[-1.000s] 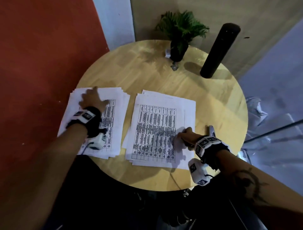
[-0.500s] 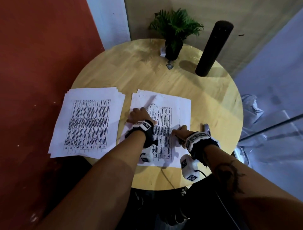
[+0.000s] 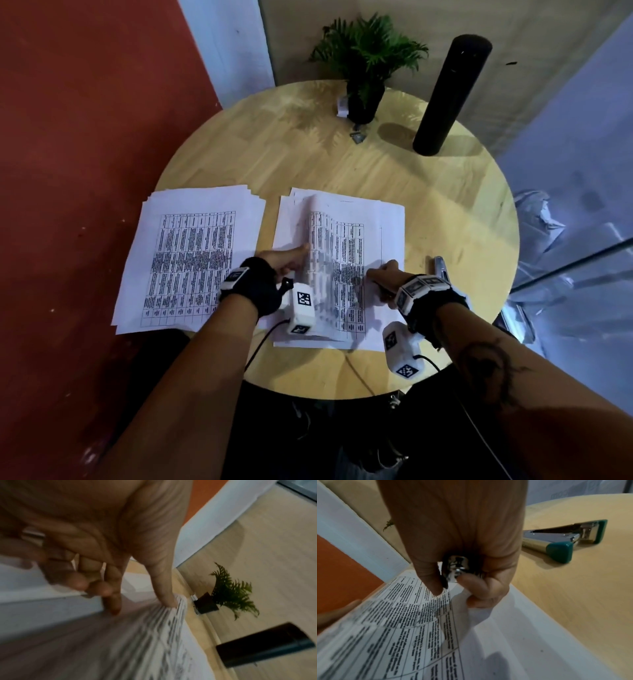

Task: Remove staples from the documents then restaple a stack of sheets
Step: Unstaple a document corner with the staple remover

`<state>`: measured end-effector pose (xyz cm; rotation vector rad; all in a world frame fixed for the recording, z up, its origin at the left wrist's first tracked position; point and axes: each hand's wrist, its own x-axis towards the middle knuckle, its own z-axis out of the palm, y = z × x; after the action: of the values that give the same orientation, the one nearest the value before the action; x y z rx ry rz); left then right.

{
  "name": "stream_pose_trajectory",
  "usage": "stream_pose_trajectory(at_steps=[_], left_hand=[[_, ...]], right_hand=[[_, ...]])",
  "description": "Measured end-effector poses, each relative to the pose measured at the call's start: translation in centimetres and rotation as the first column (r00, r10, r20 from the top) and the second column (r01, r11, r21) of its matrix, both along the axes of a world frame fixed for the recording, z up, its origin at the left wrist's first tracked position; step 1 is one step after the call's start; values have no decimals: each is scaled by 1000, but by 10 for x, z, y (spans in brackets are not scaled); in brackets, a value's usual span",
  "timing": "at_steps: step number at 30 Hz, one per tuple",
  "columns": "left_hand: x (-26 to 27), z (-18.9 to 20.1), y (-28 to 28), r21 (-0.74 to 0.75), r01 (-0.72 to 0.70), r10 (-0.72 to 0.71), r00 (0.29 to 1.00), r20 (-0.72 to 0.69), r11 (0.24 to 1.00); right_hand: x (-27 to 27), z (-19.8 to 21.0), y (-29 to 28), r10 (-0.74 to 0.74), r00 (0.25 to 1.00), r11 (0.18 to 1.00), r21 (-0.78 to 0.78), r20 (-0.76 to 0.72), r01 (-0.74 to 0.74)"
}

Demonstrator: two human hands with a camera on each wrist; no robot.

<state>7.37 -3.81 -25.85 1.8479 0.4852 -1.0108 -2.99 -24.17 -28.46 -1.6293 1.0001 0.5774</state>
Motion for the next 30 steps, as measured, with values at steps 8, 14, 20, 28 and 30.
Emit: stream_pose_trajectory(at_steps=[8,14,20,28,30], left_hand=[[-1,39,-33,-135,-53,54,999,6,989],[37,36,-38,-87,-29,37,995,96,996],[64,-4,-27,2,193,-185,935,303,981],[44,43,-17,83,229,-227,726,649,970],[38,59,-12,2,207,-148,697,702,978]], right_hand=[[-2,1,1,-9,1000,999,36,21,8],[-6,0,2,-2,999,999,37,51,0],[-7,1,2,5,998,1000,10,69,-6],[-18,16,-15,148,976,989,-22,159,-146],[-22,36,-21,191,954,981,-75,229,-178]])
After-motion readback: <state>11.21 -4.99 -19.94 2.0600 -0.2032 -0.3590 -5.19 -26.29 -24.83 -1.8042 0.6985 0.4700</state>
